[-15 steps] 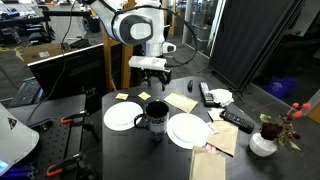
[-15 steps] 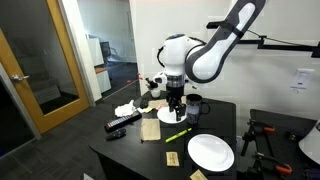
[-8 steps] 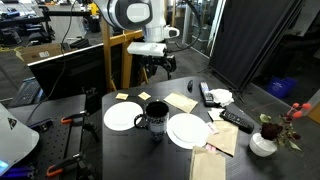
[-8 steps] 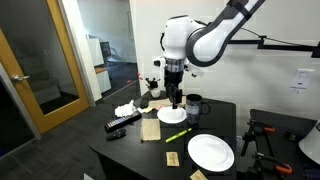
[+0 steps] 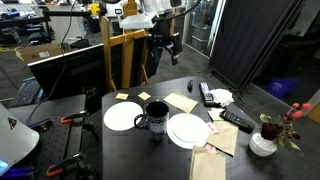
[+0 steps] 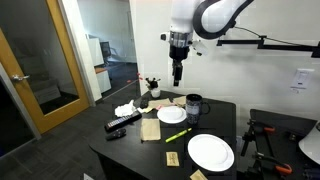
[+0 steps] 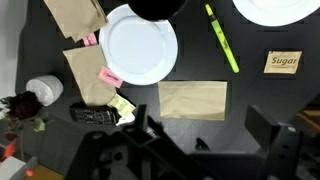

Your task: Pick the marker from the cup and put it on the table, move the cup slightly to the right then pick the marker and put it back in the cup

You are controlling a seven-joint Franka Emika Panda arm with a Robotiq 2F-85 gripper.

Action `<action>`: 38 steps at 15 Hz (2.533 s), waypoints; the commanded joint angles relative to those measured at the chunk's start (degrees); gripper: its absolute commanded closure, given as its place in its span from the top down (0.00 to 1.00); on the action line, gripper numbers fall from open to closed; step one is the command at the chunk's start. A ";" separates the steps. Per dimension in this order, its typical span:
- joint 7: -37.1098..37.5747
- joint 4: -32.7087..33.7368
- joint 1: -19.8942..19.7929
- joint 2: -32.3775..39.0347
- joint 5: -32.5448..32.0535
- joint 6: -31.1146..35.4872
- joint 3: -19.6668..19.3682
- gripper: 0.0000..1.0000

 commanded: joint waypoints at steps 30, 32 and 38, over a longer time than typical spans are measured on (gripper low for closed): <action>9.64 -17.77 -8.04 -8.82 15.96 4.93 -10.61 1.00; 9.21 -17.64 -8.21 -7.63 16.85 5.41 -10.72 1.00; 10.27 -16.96 -8.73 -3.56 16.52 7.76 -10.46 1.00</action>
